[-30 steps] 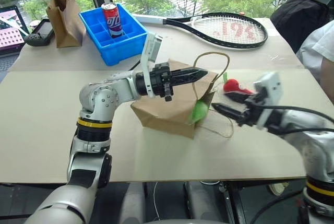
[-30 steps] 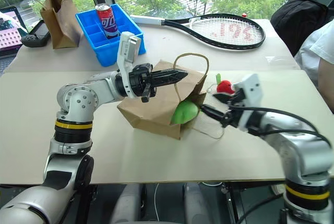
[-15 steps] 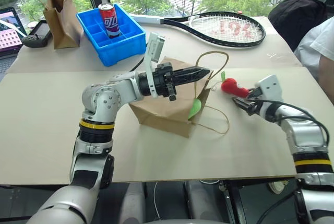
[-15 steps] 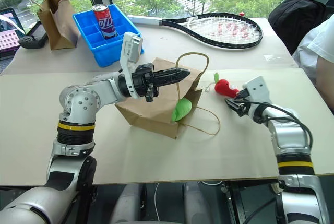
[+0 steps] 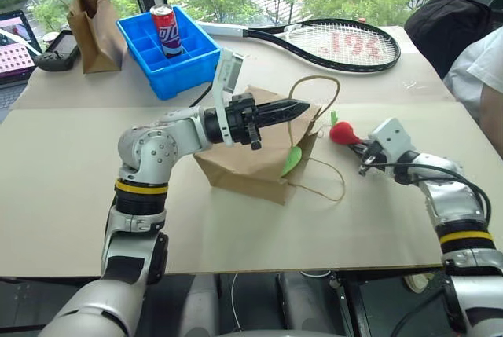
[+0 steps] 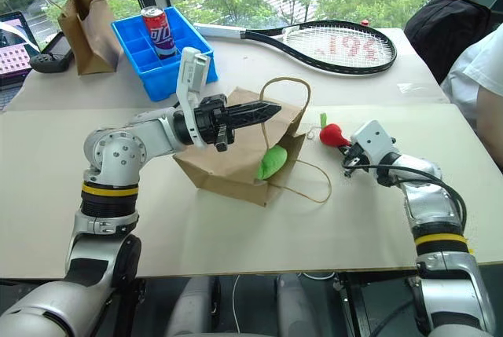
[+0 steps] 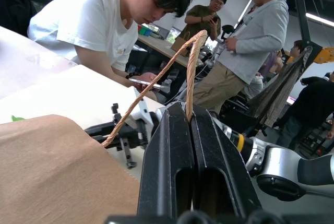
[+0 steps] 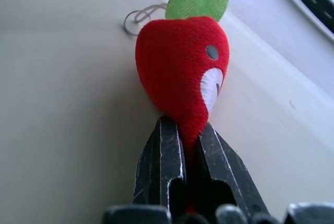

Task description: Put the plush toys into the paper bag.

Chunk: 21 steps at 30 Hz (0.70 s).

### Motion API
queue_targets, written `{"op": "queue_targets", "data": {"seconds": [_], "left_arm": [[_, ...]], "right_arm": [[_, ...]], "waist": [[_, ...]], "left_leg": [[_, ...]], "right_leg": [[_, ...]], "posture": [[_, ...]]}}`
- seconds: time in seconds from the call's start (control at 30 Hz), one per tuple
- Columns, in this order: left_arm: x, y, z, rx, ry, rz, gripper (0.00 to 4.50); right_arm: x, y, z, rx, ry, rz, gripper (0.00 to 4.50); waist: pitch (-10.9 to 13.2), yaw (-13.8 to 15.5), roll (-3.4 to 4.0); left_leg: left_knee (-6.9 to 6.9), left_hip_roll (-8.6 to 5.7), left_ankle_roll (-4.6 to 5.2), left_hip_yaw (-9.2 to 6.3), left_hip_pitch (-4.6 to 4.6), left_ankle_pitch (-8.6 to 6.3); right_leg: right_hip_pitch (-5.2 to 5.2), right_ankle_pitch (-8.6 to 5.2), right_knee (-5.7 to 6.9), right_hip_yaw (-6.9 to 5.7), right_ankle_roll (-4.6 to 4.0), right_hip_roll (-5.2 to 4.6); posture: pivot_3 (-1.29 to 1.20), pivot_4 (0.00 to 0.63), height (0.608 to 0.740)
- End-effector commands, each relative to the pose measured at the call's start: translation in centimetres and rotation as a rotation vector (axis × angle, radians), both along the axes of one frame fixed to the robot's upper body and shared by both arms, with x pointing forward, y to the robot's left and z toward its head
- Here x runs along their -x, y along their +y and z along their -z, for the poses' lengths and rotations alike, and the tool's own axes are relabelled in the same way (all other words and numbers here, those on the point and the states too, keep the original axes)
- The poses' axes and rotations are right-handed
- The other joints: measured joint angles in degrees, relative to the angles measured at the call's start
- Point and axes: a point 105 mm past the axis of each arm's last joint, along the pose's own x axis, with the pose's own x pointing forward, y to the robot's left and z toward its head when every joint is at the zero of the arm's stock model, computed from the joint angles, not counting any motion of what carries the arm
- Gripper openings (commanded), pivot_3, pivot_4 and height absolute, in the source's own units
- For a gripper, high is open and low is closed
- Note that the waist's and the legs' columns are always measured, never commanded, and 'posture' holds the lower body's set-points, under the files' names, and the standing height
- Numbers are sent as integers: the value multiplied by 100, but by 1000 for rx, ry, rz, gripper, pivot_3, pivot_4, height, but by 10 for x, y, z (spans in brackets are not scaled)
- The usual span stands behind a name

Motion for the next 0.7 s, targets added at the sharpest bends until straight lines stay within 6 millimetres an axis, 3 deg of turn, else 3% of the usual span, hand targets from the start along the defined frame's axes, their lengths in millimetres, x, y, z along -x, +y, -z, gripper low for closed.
{"op": "queue_targets", "data": {"seconds": [0.03, 0.13, 0.33, 0.43, 0.6, 0.7], "left_arm": [[1, 6, -21, 35, -66, -3, 0], [1, 6, -22, 37, -69, -3, 0], [2, 2, -22, 38, -71, 13, 0], [2, 1, -23, 40, -72, 15, 0], [3, -1, -24, 53, -69, 23, 0], [4, -3, -20, 54, -61, 23, 0]], "right_arm": [[32, 17, -44, -4, -17, -140, 42], [51, 34, -55, 2, 11, -210, 42], [64, 81, -71, 48, 0, -346, 42], [61, 103, -65, 80, 17, -387, 42], [38, 149, -46, 112, 4, -453, 42], [27, 176, -45, 100, -30, -495, 42]], "waist": [[6, 29, 9], [6, 8, 9], [6, 5, 8], [7, 36, 8], [7, 39, 6], [7, 42, 7]], "left_leg": [[0, 0, 0, 0, 1, 0], [-2, 1, -1, 1, 5, 1], [-6, 2, -10, 0, 12, 6], [-7, 2, -10, 0, 11, 6], [-16, 2, -12, 0, 10, 7], [-18, 1, -14, 0, 7, 9]], "right_leg": [[0, 0, -1, 1, 0, 0], [2, 0, -1, 1, 0, 1], [6, 0, -4, 1, 0, 3], [7, 0, -11, 1, 0, 2], [6, 1, -18, 0, -1, 2], [0, 1, -14, 1, -2, 2]], "posture": [[0, 150, 656], [0, 150, 656], [0, 150, 656], [0, 150, 656], [0, 150, 656], [0, 150, 656]]}}
